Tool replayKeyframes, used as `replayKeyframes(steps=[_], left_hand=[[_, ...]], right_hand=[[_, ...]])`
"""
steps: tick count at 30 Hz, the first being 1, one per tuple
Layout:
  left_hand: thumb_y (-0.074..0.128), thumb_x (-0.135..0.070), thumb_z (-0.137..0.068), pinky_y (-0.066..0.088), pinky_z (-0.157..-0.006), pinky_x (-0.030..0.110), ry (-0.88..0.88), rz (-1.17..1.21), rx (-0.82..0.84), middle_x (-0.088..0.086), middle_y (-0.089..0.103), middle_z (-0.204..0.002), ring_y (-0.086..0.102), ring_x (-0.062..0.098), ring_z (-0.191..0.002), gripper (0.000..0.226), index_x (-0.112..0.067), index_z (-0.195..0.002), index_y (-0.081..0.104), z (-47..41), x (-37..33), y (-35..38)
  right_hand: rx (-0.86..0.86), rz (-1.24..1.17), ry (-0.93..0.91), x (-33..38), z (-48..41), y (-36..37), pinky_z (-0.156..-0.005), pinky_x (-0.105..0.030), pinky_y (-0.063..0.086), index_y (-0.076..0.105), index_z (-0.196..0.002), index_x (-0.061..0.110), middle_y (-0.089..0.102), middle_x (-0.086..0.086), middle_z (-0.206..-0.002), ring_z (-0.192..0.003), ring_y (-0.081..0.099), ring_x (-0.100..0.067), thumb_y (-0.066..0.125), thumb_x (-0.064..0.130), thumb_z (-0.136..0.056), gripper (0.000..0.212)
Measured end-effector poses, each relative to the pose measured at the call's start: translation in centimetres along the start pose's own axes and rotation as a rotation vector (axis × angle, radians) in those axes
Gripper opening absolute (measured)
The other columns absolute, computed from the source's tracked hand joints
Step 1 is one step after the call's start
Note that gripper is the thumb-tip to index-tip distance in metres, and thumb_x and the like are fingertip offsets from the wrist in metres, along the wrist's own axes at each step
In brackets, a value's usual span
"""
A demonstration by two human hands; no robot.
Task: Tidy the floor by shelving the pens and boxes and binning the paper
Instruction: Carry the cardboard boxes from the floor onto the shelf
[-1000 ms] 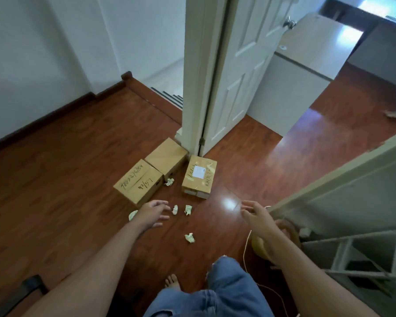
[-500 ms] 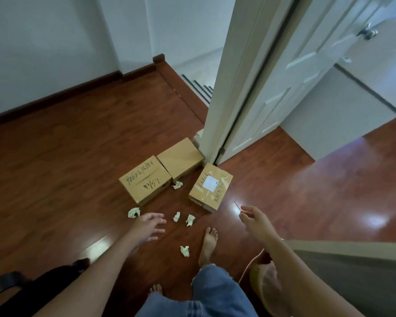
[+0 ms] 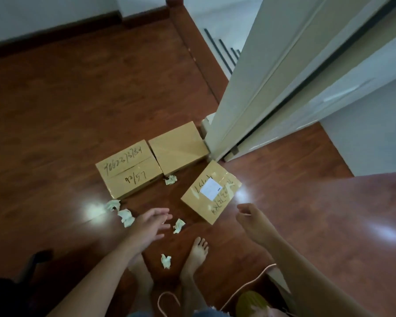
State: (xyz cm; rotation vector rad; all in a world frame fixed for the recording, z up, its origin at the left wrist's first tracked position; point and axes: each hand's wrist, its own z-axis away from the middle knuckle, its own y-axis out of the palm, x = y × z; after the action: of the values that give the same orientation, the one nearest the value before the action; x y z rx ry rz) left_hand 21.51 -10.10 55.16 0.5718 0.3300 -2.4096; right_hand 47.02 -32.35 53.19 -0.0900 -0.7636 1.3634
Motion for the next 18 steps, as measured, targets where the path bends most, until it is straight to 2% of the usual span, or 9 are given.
replayKeyframes(steps=[2,3,5,6,9,12,15,17,18], left_hand=[[0.061,-0.032,-0.108,0.062,-0.099,0.041,-0.032,0.037,-0.003,-0.011,0.079,-0.122,0.075,0.011,-0.112,0.020,-0.032,-0.125,0.072,-5.5,1.7,1.5],[0.063,-0.032,-0.107,0.062,-0.099,0.043,-0.067,0.058,-0.003,-0.009,0.079,-0.122,0.075,0.012,-0.113,0.019,-0.032,-0.123,0.073,-8.3,2.9,2.2],[0.068,-0.030,-0.104,0.061,-0.100,0.044,-0.124,0.110,-0.011,-0.005,0.078,-0.124,0.074,0.015,-0.115,0.018,-0.031,-0.121,0.074,-14.2,5.7,3.9],[0.068,-0.029,-0.104,0.060,-0.099,0.044,-0.154,0.129,-0.013,-0.002,0.076,-0.126,0.072,0.017,-0.116,0.018,-0.030,-0.121,0.073,-16.7,6.8,4.6],[0.068,-0.026,-0.103,0.058,-0.093,0.042,-0.206,0.137,-0.020,0.002,0.072,-0.131,0.069,0.020,-0.118,0.023,-0.028,-0.126,0.069,-24.9,10.6,7.1],[0.066,-0.023,-0.102,0.058,-0.093,0.042,-0.245,0.147,-0.017,0.004,0.070,-0.132,0.067,0.020,-0.120,0.037,-0.025,-0.139,0.065,-31.1,13.1,9.4],[0.068,-0.024,-0.102,0.059,-0.103,0.045,-0.289,0.159,0.008,0.002,0.065,-0.131,0.063,0.021,-0.126,0.051,-0.021,-0.151,0.054,-35.5,15.9,12.0],[0.070,-0.027,-0.101,0.057,-0.106,0.046,-0.333,0.165,0.029,0.006,0.060,-0.139,0.059,0.023,-0.129,0.051,-0.018,-0.149,0.054,-37.4,16.8,13.1],[0.071,-0.028,-0.101,0.056,-0.107,0.046,-0.350,0.169,0.044,0.007,0.058,-0.142,0.057,0.023,-0.129,0.042,-0.018,-0.139,0.057,-38.2,17.5,13.7]], right_hand=[[0.033,0.098,-0.035,-1.4,-5.7,1.9,-0.070,-0.008,0.048,0.061,-0.122,0.023,0.063,0.017,-0.110,-0.093,0.063,0.000,0.066,0.018,-0.100,0.023],[0.034,0.130,-0.037,-2.1,-8.4,2.9,-0.080,-0.013,0.052,0.062,-0.130,0.019,0.064,0.011,-0.119,-0.102,0.063,-0.004,0.066,0.021,-0.099,0.031],[0.009,0.132,-0.037,-4.0,-14.3,5.1,-0.096,-0.035,0.055,0.061,-0.139,0.018,0.060,-0.002,-0.135,-0.116,0.062,-0.016,0.070,0.028,-0.096,0.045],[-0.005,0.146,-0.036,-4.8,-17.0,6.0,-0.097,-0.039,0.054,0.060,-0.140,0.019,0.057,-0.006,-0.137,-0.115,0.061,-0.018,0.071,0.029,-0.096,0.047],[-0.014,0.212,-0.024,-6.8,-25.1,8.2,-0.091,-0.031,0.045,0.055,-0.146,0.017,0.050,-0.013,-0.140,-0.112,0.058,-0.023,0.072,0.030,-0.096,0.054],[-0.098,0.270,-0.062,-9.1,-32.4,9.4,-0.103,-0.040,0.048,0.049,-0.149,0.012,0.050,-0.018,-0.145,-0.131,0.055,-0.037,0.073,0.044,-0.090,0.071],[-0.168,0.327,-0.013,-10.2,-37.5,10.2,-0.112,-0.049,0.038,0.037,-0.154,0.002,0.041,-0.023,-0.151,-0.139,0.043,-0.042,0.071,0.041,-0.097,0.077],[-0.193,0.376,0.021,-10.6,-40.0,9.7,-0.113,-0.051,0.037,0.032,-0.156,-0.002,0.039,-0.025,-0.153,-0.141,0.041,-0.043,0.068,0.047,-0.098,0.084],[-0.175,0.363,0.028,-11.2,-41.1,9.7,-0.111,-0.052,0.041,0.035,-0.155,-0.001,0.044,-0.025,-0.151,-0.139,0.046,-0.043,0.068,0.050,-0.097,0.084]])
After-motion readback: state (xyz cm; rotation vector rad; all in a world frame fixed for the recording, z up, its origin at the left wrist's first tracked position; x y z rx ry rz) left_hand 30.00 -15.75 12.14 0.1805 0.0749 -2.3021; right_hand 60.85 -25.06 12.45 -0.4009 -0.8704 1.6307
